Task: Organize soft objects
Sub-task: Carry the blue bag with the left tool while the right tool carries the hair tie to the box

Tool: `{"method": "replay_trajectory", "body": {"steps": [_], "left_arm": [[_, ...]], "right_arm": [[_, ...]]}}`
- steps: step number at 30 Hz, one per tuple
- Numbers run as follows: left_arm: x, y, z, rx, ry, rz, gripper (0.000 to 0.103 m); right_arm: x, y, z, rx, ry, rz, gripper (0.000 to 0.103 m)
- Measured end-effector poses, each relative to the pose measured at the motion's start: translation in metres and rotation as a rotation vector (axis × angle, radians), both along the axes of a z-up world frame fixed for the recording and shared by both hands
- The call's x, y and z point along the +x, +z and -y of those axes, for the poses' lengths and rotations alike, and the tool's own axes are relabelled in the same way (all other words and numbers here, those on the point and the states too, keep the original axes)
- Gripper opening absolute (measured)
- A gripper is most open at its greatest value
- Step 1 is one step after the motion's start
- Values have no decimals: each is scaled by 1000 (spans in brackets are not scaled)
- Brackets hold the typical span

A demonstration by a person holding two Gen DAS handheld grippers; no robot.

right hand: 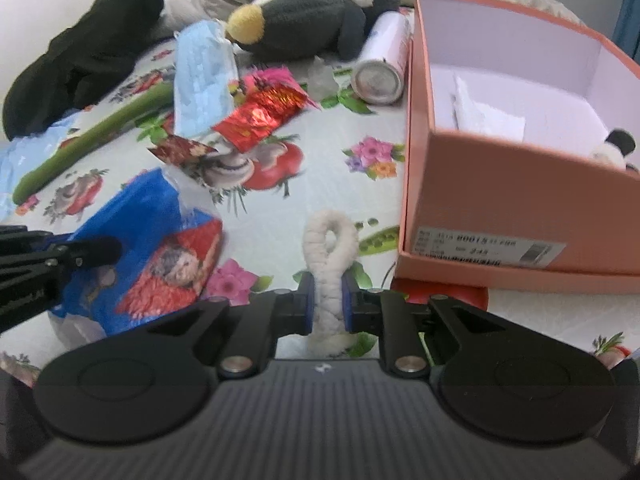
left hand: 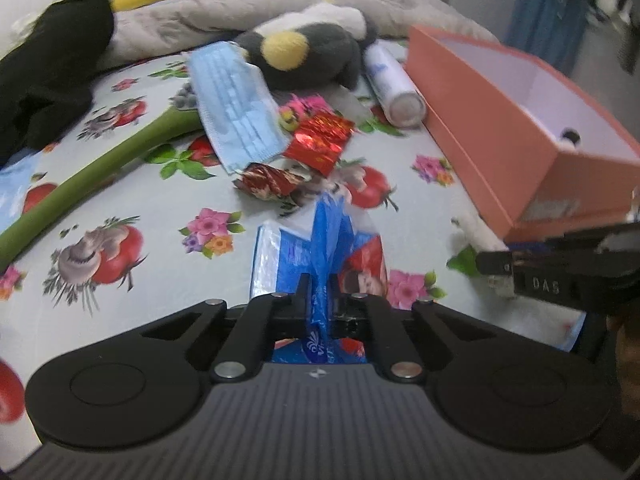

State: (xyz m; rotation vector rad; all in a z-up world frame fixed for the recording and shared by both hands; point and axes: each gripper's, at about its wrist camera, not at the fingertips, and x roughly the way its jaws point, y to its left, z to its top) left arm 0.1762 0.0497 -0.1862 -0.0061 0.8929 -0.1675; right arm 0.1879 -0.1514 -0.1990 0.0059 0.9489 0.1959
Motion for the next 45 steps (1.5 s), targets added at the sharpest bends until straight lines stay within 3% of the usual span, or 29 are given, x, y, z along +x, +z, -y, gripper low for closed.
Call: {"method": "replay_trajectory", "body": {"steps": [7,18,31,45], "left_arm": [[-16,17,-3,-75,121,19,7],[-41,52,7,-139,217,86,7],[-85,101,30,-170,234,185,7],[-118,132,62,-179,197,242,7]], "right_arm": [[-5,29,4,6,42,45,17],[-28,76,23,26,71,127,17],[-74,119,40,73,108,209,17],[-106,151,69,94,74,286,17]]}}
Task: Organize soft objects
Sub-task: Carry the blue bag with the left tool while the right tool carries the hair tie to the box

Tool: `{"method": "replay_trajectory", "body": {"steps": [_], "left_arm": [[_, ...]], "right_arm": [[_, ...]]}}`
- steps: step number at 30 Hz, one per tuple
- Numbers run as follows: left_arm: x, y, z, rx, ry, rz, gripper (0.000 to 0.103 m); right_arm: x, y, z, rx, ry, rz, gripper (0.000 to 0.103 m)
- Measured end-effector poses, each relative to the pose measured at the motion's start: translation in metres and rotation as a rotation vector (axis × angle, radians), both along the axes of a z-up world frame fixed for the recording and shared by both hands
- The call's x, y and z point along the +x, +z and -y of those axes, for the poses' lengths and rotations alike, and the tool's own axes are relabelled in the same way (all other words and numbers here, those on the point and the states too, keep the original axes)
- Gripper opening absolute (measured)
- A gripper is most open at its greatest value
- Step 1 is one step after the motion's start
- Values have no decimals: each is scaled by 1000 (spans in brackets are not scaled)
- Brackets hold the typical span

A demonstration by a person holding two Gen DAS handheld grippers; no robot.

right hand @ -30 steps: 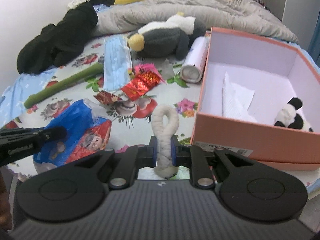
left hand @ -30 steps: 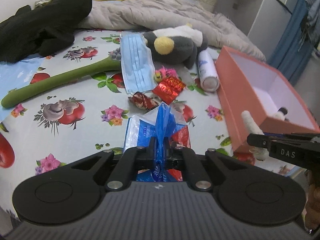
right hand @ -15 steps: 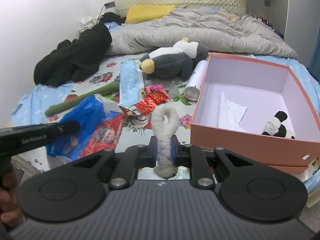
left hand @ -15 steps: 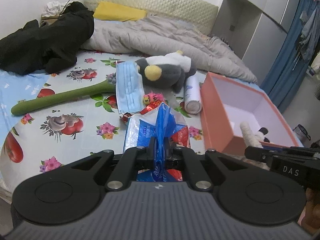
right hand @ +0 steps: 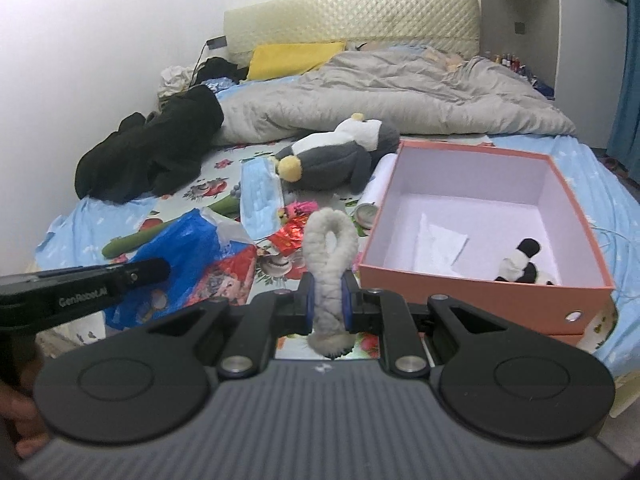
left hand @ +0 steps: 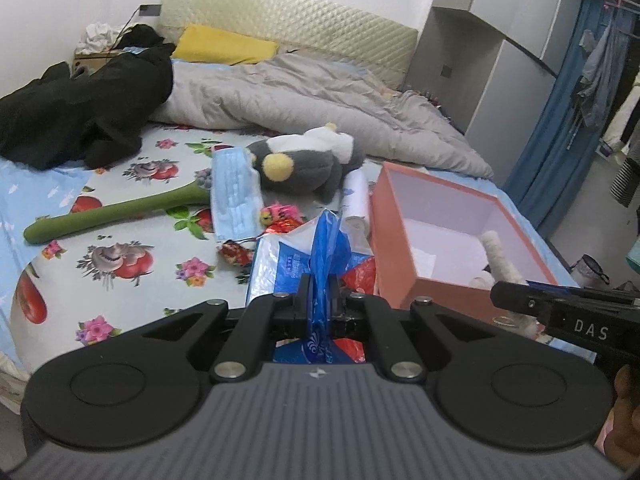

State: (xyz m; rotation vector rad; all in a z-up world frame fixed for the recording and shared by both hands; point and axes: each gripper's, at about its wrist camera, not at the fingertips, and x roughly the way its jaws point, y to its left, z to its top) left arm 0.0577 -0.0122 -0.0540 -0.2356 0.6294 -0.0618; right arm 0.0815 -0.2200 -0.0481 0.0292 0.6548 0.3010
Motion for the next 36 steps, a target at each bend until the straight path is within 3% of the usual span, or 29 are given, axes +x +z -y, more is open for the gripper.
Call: {"method": "replay_trajectory", "body": {"steps": [18,27,36], "left_arm": [[15,20,81,-11,-173,24,7],[60,10,125,-19,-250,-28,7],[135,-6,167,-5,-292,-86,7]], "right_arm": [[-13,5,75,34,-149,-5,17],[16,-10,106,69,-197,-56,17],[73,-22,138,78,-217,-97,17]]}}
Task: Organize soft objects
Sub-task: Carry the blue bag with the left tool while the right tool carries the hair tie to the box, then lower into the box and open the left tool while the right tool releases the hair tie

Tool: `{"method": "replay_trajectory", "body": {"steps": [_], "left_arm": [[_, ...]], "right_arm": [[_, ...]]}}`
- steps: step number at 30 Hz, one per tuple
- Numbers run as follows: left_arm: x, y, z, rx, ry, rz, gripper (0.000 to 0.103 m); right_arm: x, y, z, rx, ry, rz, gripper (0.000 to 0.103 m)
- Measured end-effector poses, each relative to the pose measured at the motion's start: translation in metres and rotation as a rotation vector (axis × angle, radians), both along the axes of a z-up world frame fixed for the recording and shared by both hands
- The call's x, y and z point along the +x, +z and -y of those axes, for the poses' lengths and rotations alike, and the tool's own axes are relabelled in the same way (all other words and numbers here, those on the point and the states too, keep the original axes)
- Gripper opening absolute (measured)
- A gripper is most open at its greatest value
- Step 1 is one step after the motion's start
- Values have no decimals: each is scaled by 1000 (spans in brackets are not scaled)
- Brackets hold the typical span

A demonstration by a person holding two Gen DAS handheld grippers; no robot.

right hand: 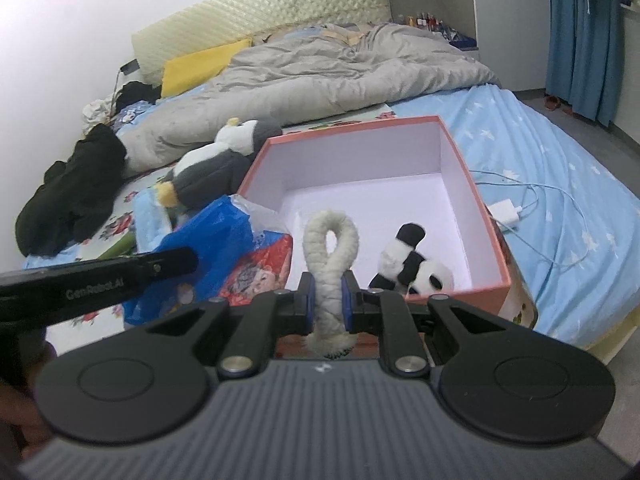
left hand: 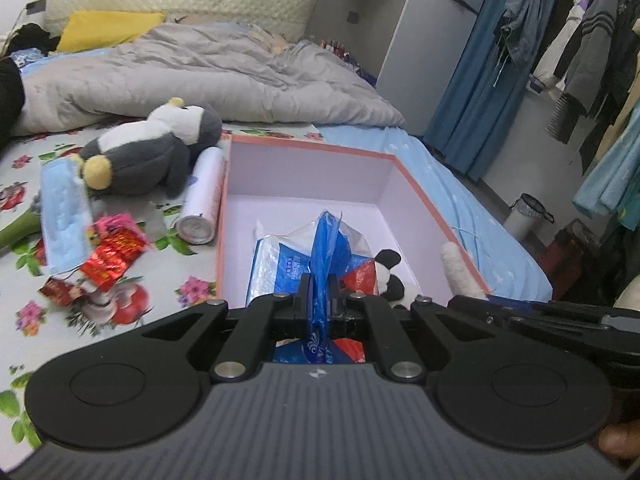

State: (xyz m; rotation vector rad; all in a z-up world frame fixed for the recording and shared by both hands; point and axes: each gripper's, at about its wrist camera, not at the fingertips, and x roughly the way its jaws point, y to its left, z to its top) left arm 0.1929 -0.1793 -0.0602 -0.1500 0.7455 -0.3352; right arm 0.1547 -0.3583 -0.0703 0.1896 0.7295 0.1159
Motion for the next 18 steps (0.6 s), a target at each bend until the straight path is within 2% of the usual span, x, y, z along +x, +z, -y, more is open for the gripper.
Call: {"method": "replay_trajectory", "body": {"steps": [8,15,18], "left_arm": [[73,-16,27,26,-4,-40,7],[128,-47,45,65,-13,-104,7],[139,-61,46,71,-10,-133,7]], "right_arm": [[61,-21,23,11,-4,-41,18],[98,-57,34,41,-7,-113,18],[107,-70,37,59,-8,-146,19]]}}
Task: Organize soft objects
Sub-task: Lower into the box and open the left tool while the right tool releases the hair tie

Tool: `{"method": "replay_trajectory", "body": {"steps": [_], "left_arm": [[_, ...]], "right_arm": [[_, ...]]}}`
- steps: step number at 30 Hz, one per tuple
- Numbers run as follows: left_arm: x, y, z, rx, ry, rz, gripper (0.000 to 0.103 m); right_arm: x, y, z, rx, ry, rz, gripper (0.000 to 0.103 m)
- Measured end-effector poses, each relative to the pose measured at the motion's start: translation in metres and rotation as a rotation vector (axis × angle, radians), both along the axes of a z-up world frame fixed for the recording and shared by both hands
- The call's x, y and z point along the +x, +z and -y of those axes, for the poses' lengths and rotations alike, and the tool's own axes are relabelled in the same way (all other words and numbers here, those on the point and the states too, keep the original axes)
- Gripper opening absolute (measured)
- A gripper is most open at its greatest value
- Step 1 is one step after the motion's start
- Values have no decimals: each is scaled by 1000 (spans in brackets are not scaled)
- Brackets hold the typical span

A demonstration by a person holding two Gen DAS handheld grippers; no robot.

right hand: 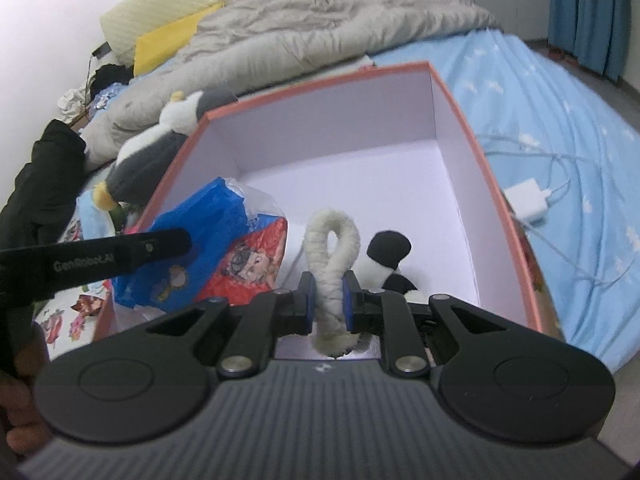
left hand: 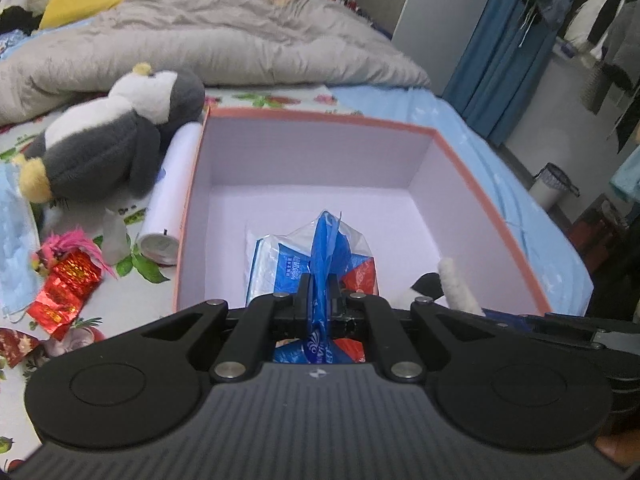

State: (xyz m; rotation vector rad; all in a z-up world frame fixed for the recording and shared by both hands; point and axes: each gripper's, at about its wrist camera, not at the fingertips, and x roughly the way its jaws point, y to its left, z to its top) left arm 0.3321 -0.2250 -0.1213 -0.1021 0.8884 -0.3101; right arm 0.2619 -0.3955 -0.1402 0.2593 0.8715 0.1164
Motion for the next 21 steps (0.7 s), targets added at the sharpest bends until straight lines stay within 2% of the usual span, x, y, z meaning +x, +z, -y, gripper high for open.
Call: {"method": "replay_trajectory", "body": {"steps": [3,7,11,21], "left_arm": [[8,-10,1,-1,0,-28,7],[7,-13,-1,-5,13,-52,8],[-4,-8,-2,10,8,-37,24],[-51,28,-17,10,7,27,25]], "right_arm": [[5,-7,2,11,-14,-26,22],[8,-11,6,33,-30,-61,35],[2,-7,3,41,-31,-60,35],[-42,25,-7,42,-34,9,35]]}}
